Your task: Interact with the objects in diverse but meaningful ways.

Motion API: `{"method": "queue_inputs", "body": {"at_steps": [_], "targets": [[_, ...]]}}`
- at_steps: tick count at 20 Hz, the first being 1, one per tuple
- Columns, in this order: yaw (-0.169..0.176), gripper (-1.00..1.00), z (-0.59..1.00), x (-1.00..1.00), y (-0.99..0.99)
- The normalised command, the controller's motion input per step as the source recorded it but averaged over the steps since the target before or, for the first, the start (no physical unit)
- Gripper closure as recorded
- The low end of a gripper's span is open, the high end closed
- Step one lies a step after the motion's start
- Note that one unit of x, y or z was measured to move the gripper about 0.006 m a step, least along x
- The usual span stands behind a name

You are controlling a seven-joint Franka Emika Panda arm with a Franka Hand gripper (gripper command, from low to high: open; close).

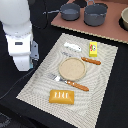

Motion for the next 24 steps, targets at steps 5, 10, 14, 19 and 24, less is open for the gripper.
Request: {"method": "queue_inputs", "body": {"at_steps": [5, 10, 14, 19, 24], "targets": [[0.013, 1.0, -0.05, -0.14, 0.0], [0.017, 1.0, -0.05, -0.11, 0.01], [0.008, 1.0, 0.35, -0.23, 0.0], [0.0, 1.0, 1.0, -0.6, 0.0], [0.0, 1.0, 1.0, -0.16, 0.0]]}}
